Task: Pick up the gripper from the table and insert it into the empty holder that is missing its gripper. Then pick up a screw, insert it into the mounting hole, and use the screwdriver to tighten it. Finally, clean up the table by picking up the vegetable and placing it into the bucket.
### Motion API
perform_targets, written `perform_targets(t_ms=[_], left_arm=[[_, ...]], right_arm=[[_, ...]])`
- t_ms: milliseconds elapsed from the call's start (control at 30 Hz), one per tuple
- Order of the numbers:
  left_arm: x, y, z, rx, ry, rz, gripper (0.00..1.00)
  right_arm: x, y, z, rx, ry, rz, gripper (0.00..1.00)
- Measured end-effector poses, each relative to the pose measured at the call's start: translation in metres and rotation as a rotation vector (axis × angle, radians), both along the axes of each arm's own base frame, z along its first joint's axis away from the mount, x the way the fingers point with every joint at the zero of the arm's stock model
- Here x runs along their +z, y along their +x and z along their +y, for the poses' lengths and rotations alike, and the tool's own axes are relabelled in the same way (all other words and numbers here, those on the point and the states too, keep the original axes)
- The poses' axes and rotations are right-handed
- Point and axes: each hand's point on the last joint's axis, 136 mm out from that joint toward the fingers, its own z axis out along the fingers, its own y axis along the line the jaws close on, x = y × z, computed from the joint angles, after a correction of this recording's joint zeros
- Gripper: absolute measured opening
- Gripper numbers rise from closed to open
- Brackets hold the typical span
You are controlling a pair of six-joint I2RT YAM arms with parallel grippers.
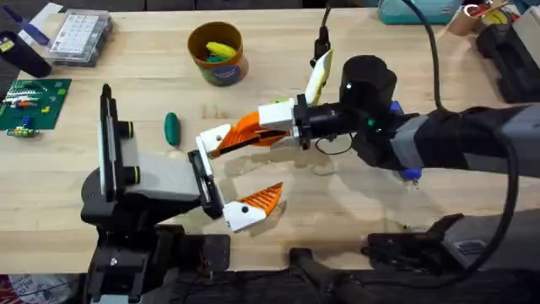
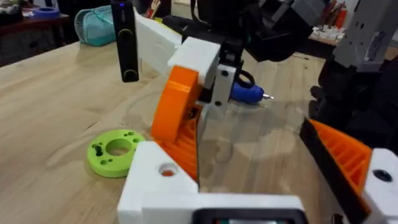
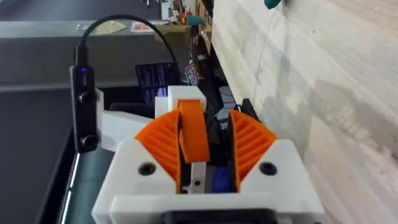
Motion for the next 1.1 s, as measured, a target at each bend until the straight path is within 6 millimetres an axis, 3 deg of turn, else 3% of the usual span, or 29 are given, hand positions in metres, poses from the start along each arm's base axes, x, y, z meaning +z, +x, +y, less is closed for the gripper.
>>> perform_targets(t_ms=[200, 467, 600, 733, 1100], left_arm=[[0.0, 0.0, 0.0, -0.001, 0.001, -0.003, 0.986], [0.0, -0.001, 0.0, -0.006, 0.003, -0.008, 0.986], [0.0, -0.001, -0.001, -0.009, 0.003, -0.008, 0.986], [0.0, -0.002, -0.001, -0.012, 0.003, -0.008, 0.986], [0.0, -0.002, -0.001, -0.016, 0.002, -0.007, 0.986]], right_arm=[[-0.001, 0.001, 0.0, -0.008, -0.003, 0.0, 0.438], [0.0, 0.002, 0.0, -0.01, 0.002, -0.004, 0.622], [0.0, 0.003, 0.0, -0.013, 0.002, -0.003, 0.744], [0.0, 0.008, -0.004, -0.029, 0.002, -0.003, 0.958], [0.0, 0.025, -0.017, -0.084, 0.002, -0.004, 0.987]])
